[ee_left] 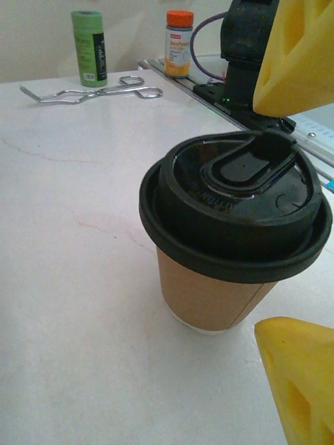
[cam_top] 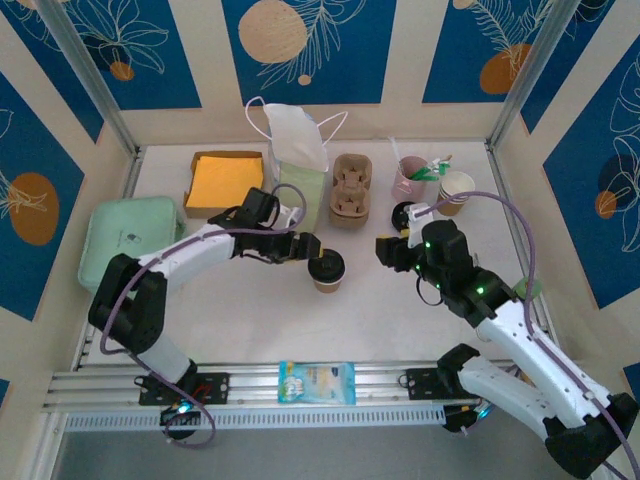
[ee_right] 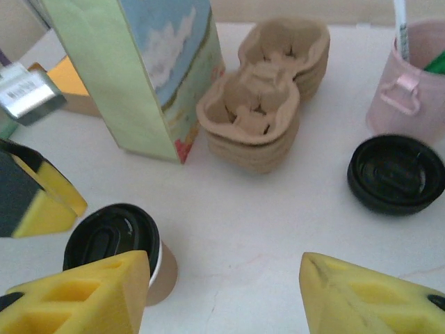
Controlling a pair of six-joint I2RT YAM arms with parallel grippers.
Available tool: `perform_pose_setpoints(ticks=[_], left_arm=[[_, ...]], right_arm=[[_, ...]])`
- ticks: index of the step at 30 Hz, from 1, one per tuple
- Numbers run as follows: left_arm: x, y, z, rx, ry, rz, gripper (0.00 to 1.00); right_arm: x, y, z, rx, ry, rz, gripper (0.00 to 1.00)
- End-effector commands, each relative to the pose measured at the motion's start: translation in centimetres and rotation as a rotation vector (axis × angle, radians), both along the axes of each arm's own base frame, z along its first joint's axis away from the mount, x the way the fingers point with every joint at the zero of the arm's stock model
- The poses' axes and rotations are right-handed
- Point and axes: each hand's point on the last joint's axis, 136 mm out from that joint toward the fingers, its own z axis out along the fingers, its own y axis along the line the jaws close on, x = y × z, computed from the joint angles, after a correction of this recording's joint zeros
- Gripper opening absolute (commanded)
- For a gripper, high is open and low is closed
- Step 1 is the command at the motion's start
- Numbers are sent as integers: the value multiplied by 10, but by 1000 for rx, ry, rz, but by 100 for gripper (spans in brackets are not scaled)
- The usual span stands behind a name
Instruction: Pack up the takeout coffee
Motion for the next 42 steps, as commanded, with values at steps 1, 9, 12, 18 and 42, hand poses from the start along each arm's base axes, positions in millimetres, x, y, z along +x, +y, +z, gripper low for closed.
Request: perform_pose_setpoints(ticks=[1,9,12,18,42], left_arm=[[10,11,9,-7,-29,43,74],[20,26,-15,27,1,100,63],[21,27,-26,46,17,104,61],[21,29,-33,60,22,107,59],[7,12,-36,70,20,51,58]], right_arm=[[-7,10,-1,74,74,33,60],[-9,12,-6,88,89,38,59],[-9,12,-5,89,88,42,59],[-8,13,-2,93,80,47,59],[-9,12,-1,98,69,47,59]])
